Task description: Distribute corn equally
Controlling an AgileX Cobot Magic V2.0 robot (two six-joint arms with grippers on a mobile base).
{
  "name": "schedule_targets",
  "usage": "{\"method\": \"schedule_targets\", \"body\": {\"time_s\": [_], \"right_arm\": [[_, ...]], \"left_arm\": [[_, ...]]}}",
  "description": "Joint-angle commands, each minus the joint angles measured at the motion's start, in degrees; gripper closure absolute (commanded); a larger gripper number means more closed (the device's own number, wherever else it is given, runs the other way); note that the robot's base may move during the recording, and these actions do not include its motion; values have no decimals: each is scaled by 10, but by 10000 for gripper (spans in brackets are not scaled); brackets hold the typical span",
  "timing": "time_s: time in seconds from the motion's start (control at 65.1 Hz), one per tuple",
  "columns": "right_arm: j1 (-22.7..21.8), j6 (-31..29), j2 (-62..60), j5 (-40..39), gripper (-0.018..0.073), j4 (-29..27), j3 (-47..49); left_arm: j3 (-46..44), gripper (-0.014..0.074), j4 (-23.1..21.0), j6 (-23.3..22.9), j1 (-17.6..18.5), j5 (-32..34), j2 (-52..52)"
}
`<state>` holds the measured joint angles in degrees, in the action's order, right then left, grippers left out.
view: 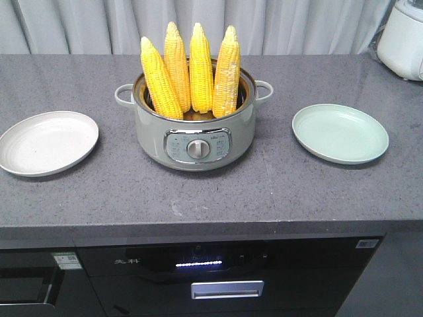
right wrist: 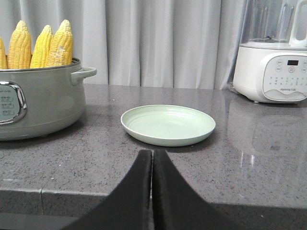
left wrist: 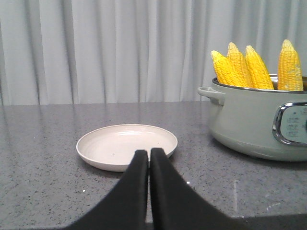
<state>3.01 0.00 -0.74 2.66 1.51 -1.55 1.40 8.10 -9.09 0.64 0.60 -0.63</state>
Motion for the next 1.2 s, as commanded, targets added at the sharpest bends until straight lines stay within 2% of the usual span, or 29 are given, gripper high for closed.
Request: {"method": "schedule_targets", "body": {"time_s": [0.0,1.183], "right_arm": [[1,-5,-4,-41,562,0,-5],[1,-5,-4,-41,562,0,-5]], "left_arm": [[-9,603,0,-2,-1,44,-9],[-9,603,0,-2,-1,44,-9]]}}
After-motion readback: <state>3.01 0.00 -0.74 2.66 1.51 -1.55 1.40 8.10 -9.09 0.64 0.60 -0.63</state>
